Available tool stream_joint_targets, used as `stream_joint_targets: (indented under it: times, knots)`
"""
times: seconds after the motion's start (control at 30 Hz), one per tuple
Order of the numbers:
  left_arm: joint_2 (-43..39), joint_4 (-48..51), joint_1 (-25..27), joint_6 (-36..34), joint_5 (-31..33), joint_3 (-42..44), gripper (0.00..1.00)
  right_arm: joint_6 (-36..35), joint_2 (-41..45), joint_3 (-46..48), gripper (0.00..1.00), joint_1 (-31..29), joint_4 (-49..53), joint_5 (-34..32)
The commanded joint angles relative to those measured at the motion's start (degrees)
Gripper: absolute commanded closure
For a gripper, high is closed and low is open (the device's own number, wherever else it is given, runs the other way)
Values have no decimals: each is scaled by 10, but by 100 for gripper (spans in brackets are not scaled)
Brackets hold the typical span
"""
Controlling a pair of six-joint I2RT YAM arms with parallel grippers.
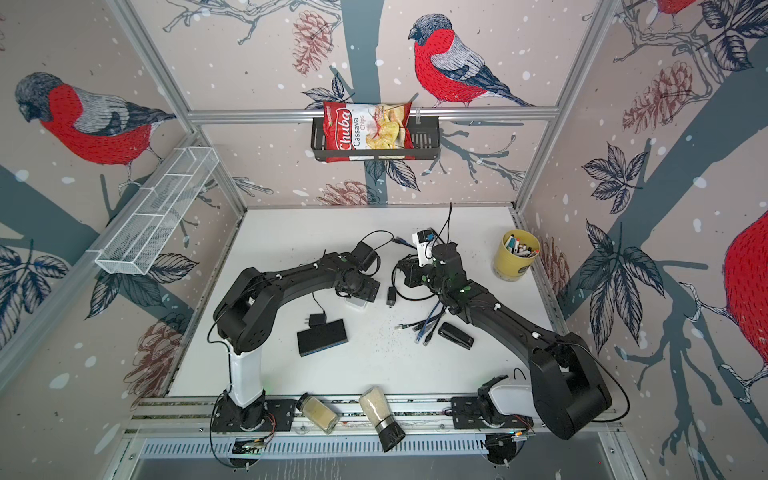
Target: Insert the plug into the switch port
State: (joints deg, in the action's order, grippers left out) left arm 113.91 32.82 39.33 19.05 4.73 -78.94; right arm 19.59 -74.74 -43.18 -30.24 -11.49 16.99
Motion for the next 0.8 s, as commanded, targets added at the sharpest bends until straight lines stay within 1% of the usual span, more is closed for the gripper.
stream_joint_targets:
  times: [0.0,0.1,0.2,0.33,0.37,0.43,0.53,0.63,0.77]
  knots:
    - [19,49,-1,-9,7,-15,14,-2,4,3,100,2,-14,3]
    - [31,58,-2,-9,6,-21,18,-1,6,5,100,2,-17,5]
    - [40,64,-4,-10,5,-27,26,0,6,7,100,3,-21,6]
    - [48,63,-6,-17,-10,-30,47,1,6,9,100,3,-22,8]
    - [49,61,-5,-18,-10,-29,51,0,6,8,100,3,-23,8]
    - [47,57,-6,-18,-4,-24,56,1,6,10,100,3,-25,8]
    - [25,29,-6,-15,8,-2,59,0,6,13,100,4,-31,7]
    - [-21,-22,-6,-15,12,40,60,1,5,15,100,5,-36,7]
    - [-103,-124,-6,-19,7,116,62,3,3,15,100,6,-42,15]
